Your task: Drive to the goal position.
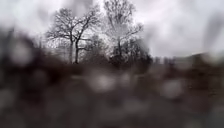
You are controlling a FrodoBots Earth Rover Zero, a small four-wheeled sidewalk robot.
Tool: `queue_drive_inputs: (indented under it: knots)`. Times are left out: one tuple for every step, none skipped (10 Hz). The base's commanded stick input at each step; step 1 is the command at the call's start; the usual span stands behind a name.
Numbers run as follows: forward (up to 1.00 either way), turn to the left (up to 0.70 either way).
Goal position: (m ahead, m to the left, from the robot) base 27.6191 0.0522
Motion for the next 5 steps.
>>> queue_drive_inputs:
  knots:
    - [1.0,0.0]
    - [1.0,0.1]
    - [1.0,0.22]
    - [1.0,0.32]
    - [1.0,0.4]
